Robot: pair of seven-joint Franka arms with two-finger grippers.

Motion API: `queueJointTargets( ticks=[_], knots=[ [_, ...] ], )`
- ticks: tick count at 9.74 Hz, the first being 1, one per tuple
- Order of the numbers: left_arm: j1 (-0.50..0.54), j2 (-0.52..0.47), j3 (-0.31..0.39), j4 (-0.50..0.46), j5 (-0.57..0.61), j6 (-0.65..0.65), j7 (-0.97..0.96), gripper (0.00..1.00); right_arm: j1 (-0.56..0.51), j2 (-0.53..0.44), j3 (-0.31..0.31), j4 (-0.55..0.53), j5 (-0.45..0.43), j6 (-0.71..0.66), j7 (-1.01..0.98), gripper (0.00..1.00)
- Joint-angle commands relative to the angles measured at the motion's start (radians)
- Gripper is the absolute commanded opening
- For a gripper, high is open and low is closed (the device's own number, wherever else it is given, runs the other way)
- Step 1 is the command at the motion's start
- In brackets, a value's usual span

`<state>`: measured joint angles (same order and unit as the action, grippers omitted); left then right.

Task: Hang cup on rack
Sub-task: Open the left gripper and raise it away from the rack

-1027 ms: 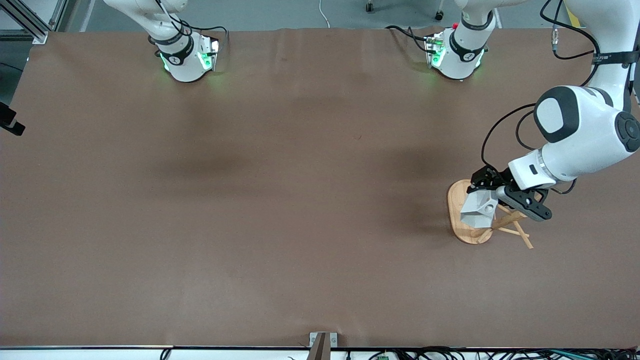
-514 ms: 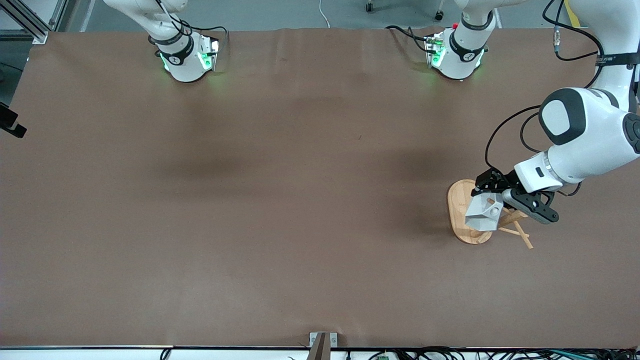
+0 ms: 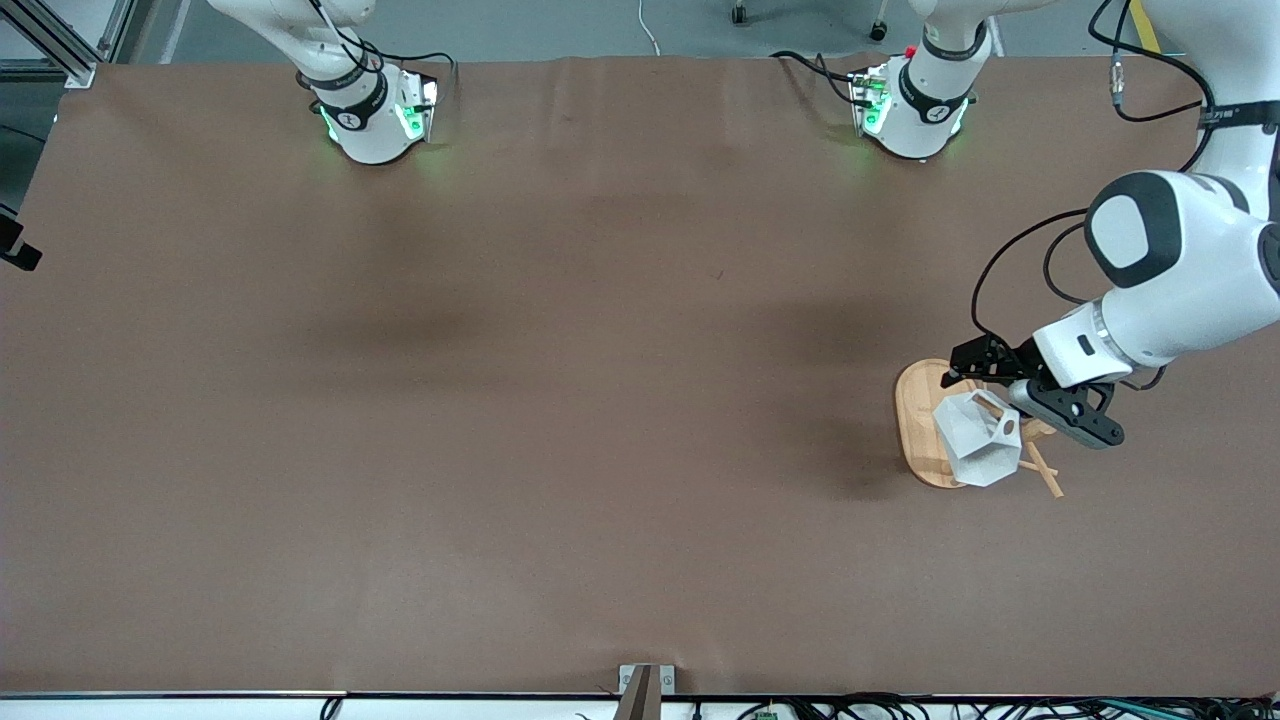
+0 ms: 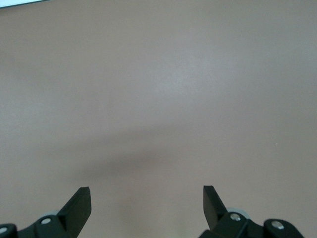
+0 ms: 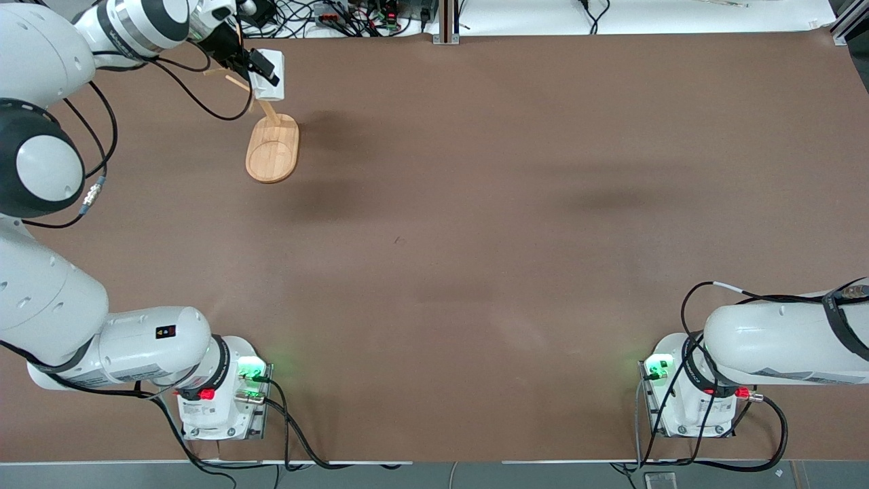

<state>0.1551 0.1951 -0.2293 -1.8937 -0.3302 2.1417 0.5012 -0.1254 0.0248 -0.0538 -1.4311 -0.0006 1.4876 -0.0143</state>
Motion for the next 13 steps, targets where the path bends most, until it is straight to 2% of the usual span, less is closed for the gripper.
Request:
queueJointTargets(
  ticks=[1, 3, 5, 7, 9, 10, 12, 13],
  knots=[
    [-0.009, -0.095, 0.004, -0.025, 0.002, -0.104, -0.103, 1.0, -0.01, -0.012, 0.008, -0.012, -0.015, 0.007, 0.007, 1.0],
    [-0.011, -0.184, -0.005, -0.024, 0.109, -0.19, -0.246, 1.0, -0.01, -0.011, 0.006, -0.012, -0.013, 0.016, 0.008, 1.0],
    [-0.063, -0.261, -0.004, -0.018, 0.195, -0.268, -0.388, 1.0, -0.019, -0.012, 0.005, -0.012, -0.013, 0.016, 0.008, 1.0],
    [-0.068, -0.307, 0.007, 0.001, 0.261, -0.296, -0.388, 1.0, -0.019, -0.012, 0.005, -0.012, -0.015, 0.013, 0.007, 1.0],
    [-0.072, -0.332, 0.06, 0.033, 0.261, -0.37, -0.339, 1.0, -0.017, -0.012, 0.006, -0.006, -0.016, 0.014, 0.007, 1.0],
    [-0.077, -0.341, 0.07, 0.069, 0.261, -0.423, -0.349, 1.0, -0.013, -0.012, 0.008, -0.005, -0.016, 0.014, 0.005, 1.0],
    [-0.086, -0.379, 0.082, 0.084, 0.276, -0.531, -0.421, 1.0, -0.016, -0.012, 0.008, -0.005, -0.015, 0.014, 0.007, 1.0],
    [-0.107, -0.394, 0.084, 0.091, 0.328, -0.549, -0.455, 1.0, -0.016, -0.012, 0.006, -0.005, -0.015, 0.014, 0.008, 1.0]
  ],
)
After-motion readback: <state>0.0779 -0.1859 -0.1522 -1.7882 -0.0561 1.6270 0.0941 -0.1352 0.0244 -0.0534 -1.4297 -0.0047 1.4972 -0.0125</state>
